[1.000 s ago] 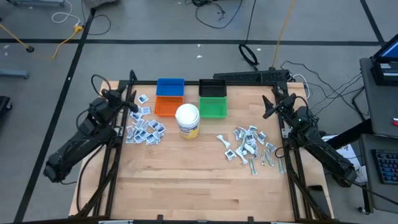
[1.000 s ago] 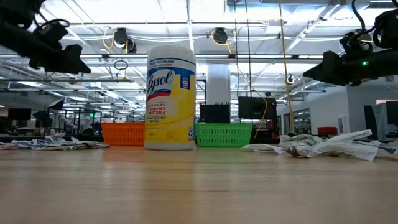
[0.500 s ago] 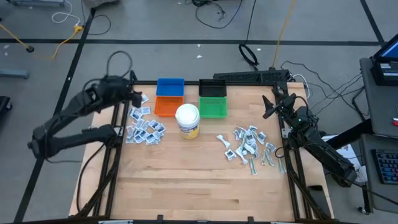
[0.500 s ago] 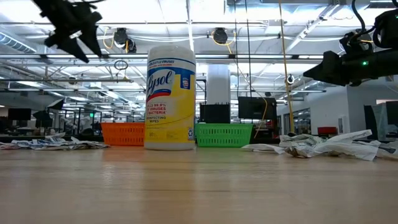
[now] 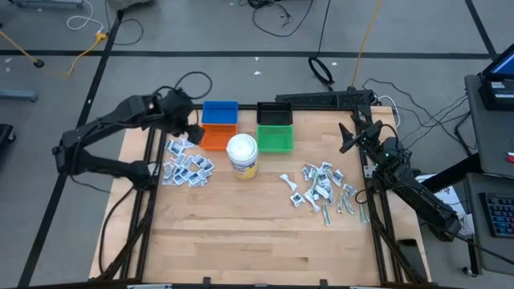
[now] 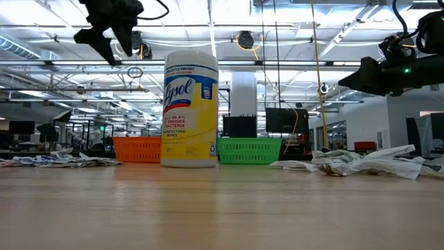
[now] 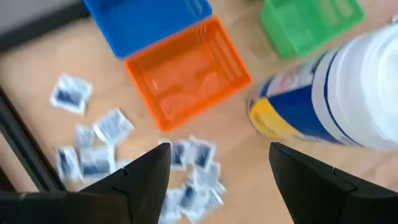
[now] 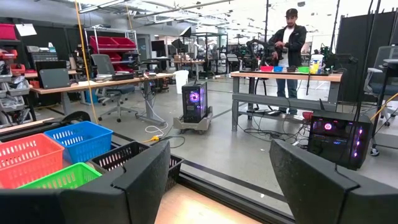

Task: Pick & Place First Aid Supplies
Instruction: Put the blue alcohol pad into the blue bin

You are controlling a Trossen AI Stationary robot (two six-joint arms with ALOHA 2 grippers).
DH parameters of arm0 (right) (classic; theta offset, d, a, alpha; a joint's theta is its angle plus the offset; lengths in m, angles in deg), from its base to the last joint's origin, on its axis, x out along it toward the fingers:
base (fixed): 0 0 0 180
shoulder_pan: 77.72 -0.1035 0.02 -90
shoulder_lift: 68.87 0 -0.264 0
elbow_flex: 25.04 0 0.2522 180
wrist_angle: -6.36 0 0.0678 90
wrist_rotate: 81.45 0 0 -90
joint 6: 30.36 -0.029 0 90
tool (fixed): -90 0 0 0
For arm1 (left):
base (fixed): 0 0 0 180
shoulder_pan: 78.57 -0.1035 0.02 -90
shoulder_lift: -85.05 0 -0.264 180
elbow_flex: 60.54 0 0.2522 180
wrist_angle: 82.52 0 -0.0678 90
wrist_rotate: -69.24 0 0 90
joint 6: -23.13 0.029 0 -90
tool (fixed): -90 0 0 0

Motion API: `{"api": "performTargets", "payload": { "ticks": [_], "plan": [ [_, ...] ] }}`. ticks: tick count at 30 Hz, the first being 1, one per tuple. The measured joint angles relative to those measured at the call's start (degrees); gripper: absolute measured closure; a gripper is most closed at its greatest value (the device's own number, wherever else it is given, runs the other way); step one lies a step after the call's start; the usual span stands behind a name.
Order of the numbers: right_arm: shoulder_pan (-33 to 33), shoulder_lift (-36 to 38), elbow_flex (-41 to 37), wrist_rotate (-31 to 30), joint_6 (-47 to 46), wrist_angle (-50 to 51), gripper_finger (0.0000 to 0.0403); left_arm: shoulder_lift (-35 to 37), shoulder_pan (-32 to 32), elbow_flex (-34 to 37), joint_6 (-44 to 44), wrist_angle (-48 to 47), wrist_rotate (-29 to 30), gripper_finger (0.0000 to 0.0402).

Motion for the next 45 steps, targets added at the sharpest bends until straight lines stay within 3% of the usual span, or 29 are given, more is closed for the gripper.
{"api": "performTargets", "payload": {
  "ticks": [10,18,29,45],
  "plan": [
    [0.00,0.02,0.02,0.00,0.00,0.00,0.0129,-4.21,3.67,-1.35,-19.87,-13.02,-3.34,0.0128],
    [0.01,0.02,0.02,0.00,0.02,0.00,0.0128,-4.46,5.72,-1.35,-28.17,-17.29,-3.38,0.0128],
    [0.00,0.00,0.02,0.00,0.00,0.00,0.0132,-4.41,6.27,-0.93,-33.62,-17.18,-4.34,0.0128],
    [0.01,0.00,0.00,0.00,0.00,0.00,0.0131,-9.89,10.33,10.80,-37.91,-10.10,-6.21,0.0128]
  ]
}}
